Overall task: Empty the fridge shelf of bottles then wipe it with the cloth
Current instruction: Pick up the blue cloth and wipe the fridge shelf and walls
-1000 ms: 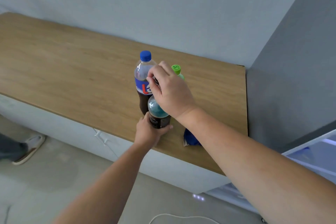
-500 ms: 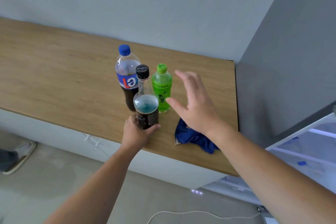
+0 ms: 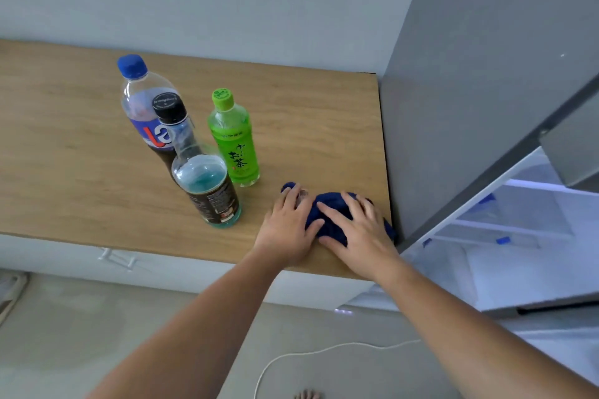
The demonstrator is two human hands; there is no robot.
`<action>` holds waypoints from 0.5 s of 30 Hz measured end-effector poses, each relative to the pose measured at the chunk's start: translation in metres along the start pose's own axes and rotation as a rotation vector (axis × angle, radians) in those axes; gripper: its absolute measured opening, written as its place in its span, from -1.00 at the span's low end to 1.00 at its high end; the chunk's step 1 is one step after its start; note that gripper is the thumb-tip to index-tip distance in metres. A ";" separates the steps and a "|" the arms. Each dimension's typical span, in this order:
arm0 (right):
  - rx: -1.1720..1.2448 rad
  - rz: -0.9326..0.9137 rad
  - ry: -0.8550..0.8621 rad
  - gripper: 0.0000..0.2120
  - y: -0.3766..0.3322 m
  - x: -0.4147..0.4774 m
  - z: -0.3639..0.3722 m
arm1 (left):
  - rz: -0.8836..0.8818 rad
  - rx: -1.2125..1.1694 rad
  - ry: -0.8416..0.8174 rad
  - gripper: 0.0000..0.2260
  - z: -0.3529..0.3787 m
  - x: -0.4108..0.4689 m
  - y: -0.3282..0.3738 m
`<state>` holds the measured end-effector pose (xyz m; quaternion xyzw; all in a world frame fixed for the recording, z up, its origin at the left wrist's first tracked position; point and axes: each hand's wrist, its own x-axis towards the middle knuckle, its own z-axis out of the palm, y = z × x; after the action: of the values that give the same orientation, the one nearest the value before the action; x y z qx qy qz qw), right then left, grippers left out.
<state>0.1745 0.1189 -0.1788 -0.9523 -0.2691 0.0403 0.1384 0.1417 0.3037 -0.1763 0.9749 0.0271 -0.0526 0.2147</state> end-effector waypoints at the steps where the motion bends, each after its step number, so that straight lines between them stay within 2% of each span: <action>1: 0.000 -0.006 0.019 -0.49 -0.002 0.003 0.005 | -0.001 0.034 0.021 -0.52 0.006 0.001 -0.002; 4: 0.067 -0.024 0.124 -0.66 -0.004 -0.003 0.014 | 0.064 0.141 0.170 -0.59 0.021 -0.011 0.002; 7: 0.146 -0.042 0.170 -0.74 -0.004 -0.038 0.014 | 0.166 0.141 0.254 -0.67 0.034 -0.039 0.016; 11: 0.238 -0.031 0.309 -0.78 0.016 -0.109 -0.008 | 0.359 0.059 0.391 -0.73 0.049 -0.080 0.066; 15: 0.218 0.115 0.434 -0.68 0.072 -0.190 -0.044 | 0.674 0.079 0.416 -0.66 0.067 -0.085 0.156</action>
<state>0.0552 -0.0501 -0.1563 -0.9318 -0.1725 -0.1285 0.2925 0.0633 0.1312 -0.1622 0.9266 -0.2533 0.2182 0.1723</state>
